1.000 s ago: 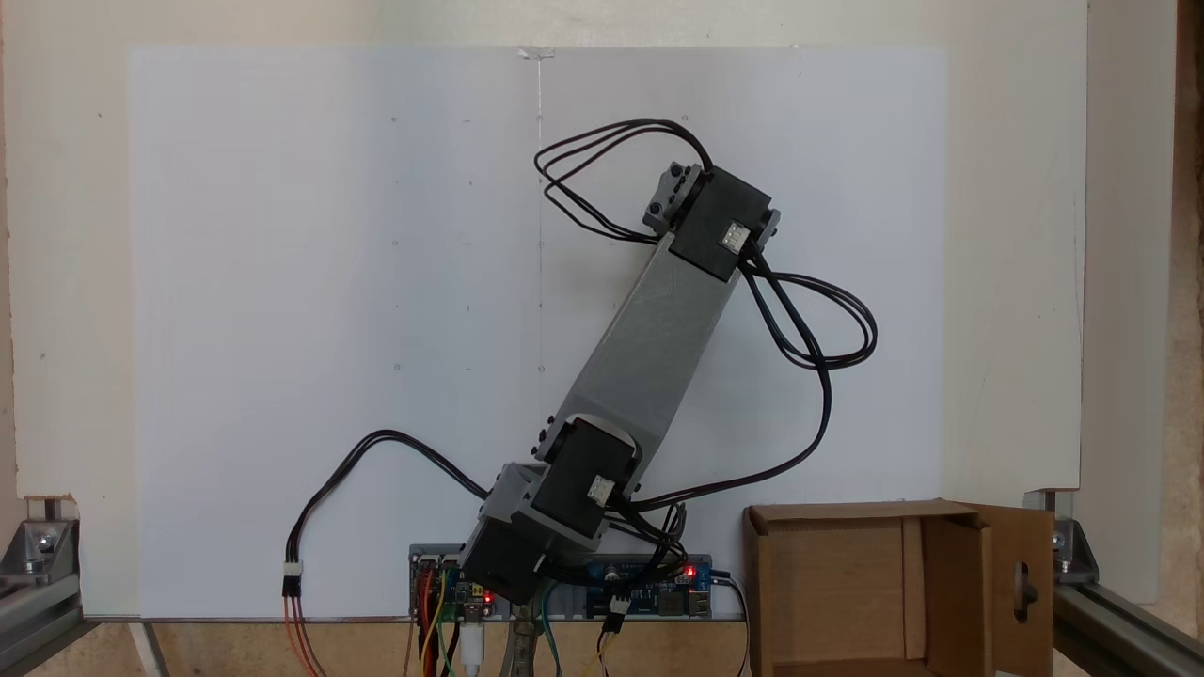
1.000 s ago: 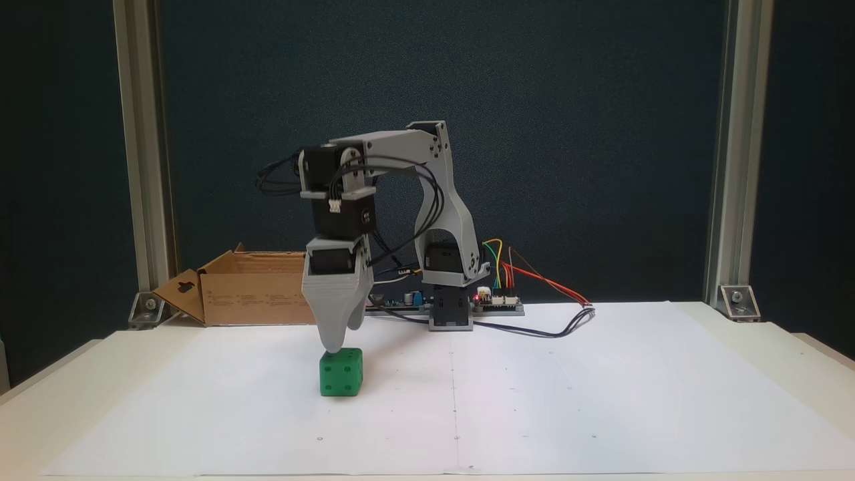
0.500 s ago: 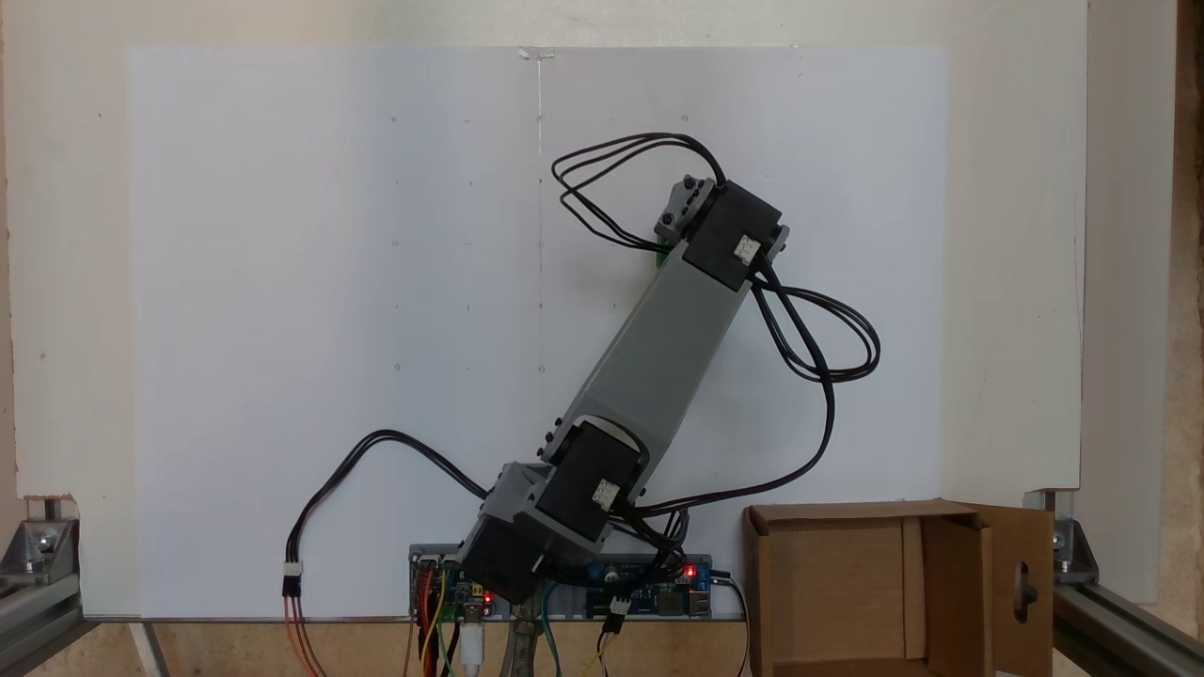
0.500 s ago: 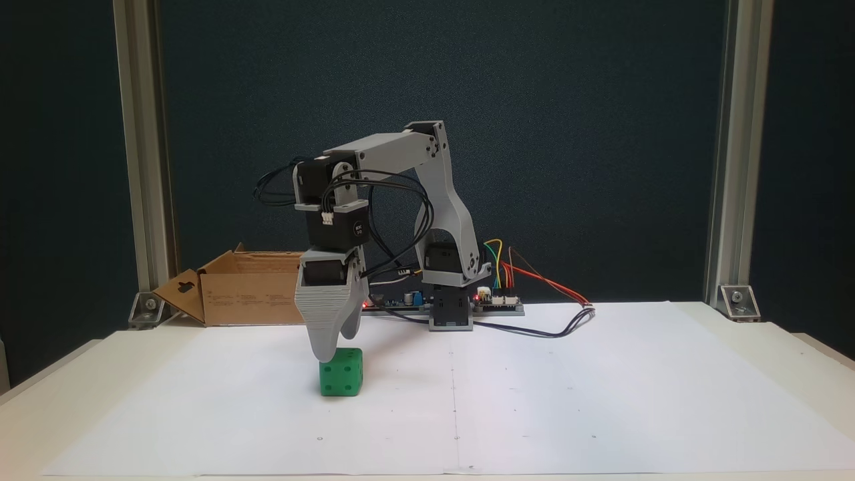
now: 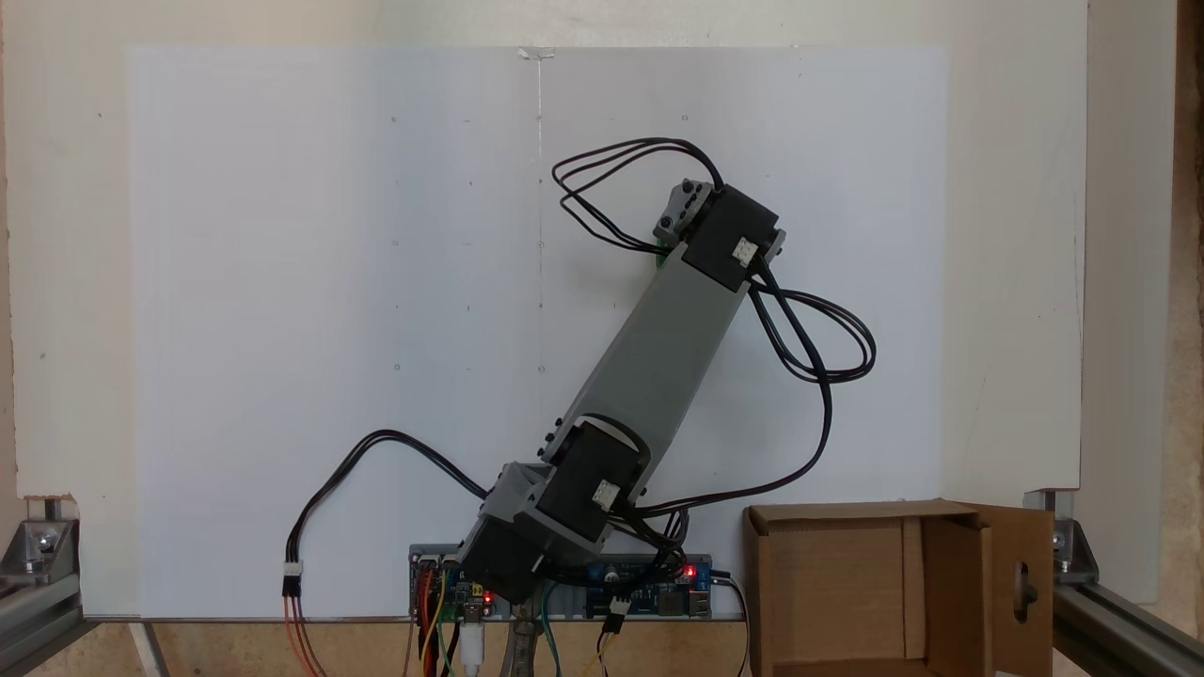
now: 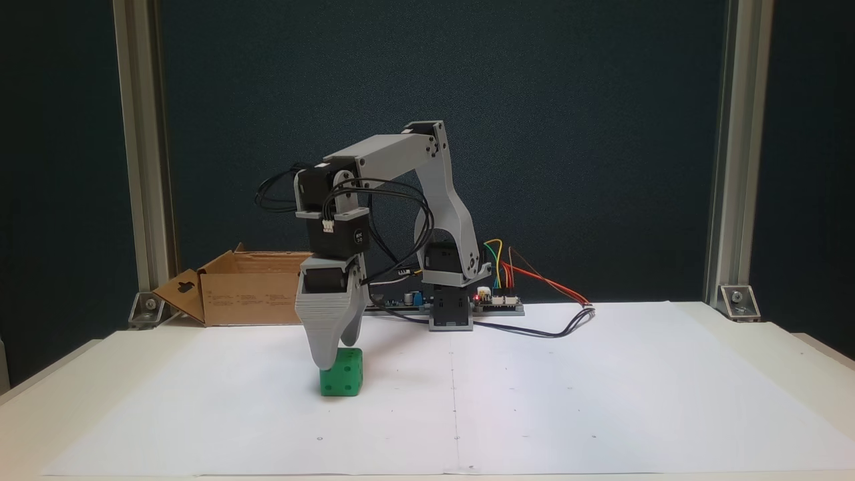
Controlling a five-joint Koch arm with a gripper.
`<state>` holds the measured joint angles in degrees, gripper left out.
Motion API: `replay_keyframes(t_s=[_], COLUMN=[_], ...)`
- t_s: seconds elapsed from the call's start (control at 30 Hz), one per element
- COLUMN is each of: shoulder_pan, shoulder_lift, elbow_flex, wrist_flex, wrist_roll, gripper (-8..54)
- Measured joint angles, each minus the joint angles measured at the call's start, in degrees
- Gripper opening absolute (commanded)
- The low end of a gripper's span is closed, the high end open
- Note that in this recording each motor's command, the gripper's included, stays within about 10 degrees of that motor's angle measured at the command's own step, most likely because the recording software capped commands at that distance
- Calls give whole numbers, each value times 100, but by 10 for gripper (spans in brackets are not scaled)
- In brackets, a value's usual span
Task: Grasp a green dice and put it in the bin.
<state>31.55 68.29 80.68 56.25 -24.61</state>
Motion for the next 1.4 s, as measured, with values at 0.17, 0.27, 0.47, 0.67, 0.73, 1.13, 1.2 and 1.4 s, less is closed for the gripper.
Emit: replay_keyframes(t_s=[0.17,0.27,0.47,0.67,0.73,1.13,1.2,1.4], shoulder_pan=[-9,0,0,0,0,-9,-9,-9], shoulder_lift=[0,0,0,0,0,0,0,-26], elbow_flex=[114,123,378,492,492,642,782,923], wrist_flex=[-185,-255,-492,-694,-694,-844,-976,-1362], wrist_roll=[0,0,0,0,0,0,0,0], gripper=[452,452,454,451,450,437,431,431])
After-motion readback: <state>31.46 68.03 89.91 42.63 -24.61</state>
